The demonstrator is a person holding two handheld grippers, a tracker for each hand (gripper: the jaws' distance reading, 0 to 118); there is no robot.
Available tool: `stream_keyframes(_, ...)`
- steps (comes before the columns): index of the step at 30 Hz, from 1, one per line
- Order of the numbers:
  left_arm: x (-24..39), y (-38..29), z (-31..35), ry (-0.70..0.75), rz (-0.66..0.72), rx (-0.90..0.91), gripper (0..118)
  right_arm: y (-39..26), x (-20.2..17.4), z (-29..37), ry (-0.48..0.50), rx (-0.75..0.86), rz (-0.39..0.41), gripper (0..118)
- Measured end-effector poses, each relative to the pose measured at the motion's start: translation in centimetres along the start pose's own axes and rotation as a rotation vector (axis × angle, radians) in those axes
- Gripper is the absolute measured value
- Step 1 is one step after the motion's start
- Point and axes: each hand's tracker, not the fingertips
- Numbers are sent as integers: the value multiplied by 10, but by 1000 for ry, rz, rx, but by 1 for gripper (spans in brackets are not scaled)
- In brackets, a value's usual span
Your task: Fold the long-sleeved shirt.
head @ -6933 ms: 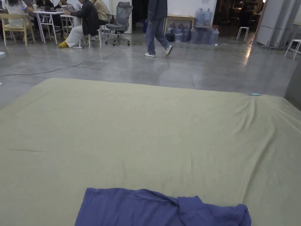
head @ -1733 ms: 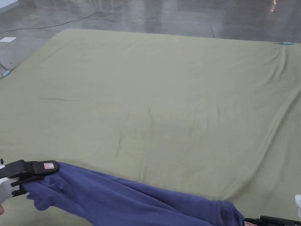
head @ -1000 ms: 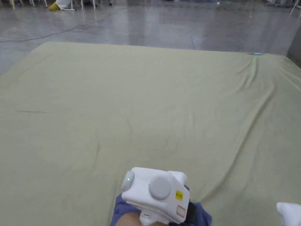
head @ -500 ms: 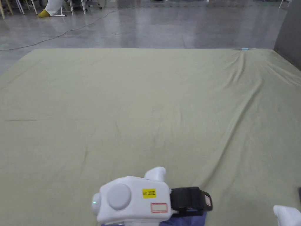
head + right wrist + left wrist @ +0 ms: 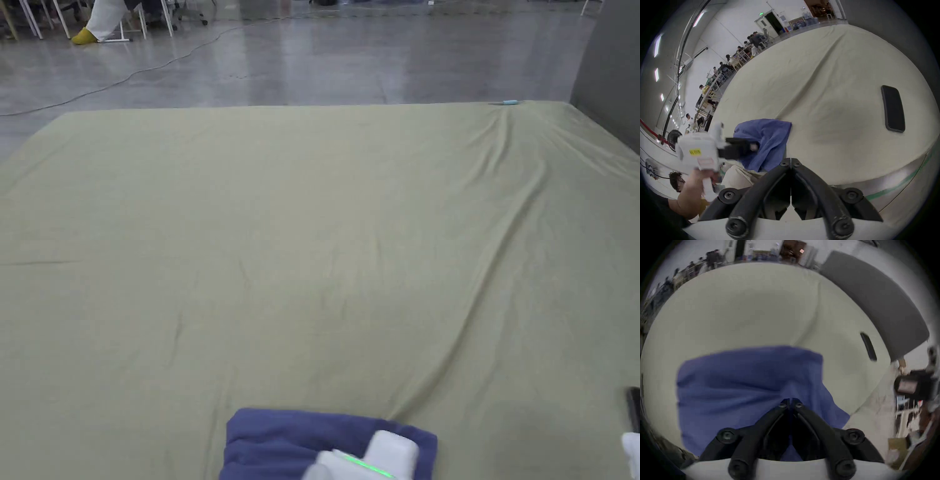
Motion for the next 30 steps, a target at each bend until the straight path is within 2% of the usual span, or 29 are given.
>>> stream_keyframes(1, 13, 2, 0, 81, -59, 17, 0, -1, 0, 2, -8, 0, -1, 0)
stream_keyframes(3, 27, 11, -1, 129, -76, -3, 0, -1, 1, 8, -32, 8, -1, 0)
stream_keyframes(5, 34, 17, 4, 70, -41, 27, 0, 0, 2, 12, -47, 17, 3, 0)
stream_keyframes(7, 33, 25, 10, -163, 33, 46, 0, 3, 1, 17, -57, 35, 3, 0)
stream_keyframes(10, 33, 31, 14, -435, 126, 7, 0, 11, -2, 20, -58, 76, 7, 0)
stream_keyframes(12, 15, 29, 30, -537, 209, 26, 0, 18, -9, 22, -53, 120, 8, 0)
stream_keyframes(14, -19, 24, 60, -565, 251, 95, 0, 26, -17, 18, -31, 137, 13, 0)
stream_keyframes(17, -102, 8, 94, -505, 371, 191, 0, 38, -42, -1, 33, 117, 62, 0)
stream_keyframes(20, -185, -17, 117, -373, 490, 238, 0, 45, -73, -42, 135, 42, 128, 0)
stream_keyframes(24, -256, -52, 125, -226, 623, 192, 0, 46, -101, -118, 247, -128, 61, 0)
stream_keyframes(26, -268, -64, 124, -230, 654, 189, 0, 41, -108, -150, 208, -193, 94, 0)
stream_keyframes(29, -272, -75, 115, -243, 698, 171, 0, 25, -99, -191, -95, -291, 167, 0)
stream_keyframes(30, -269, -76, 110, -261, 707, 168, 0, 20, -86, -199, -84, -292, 147, 0)
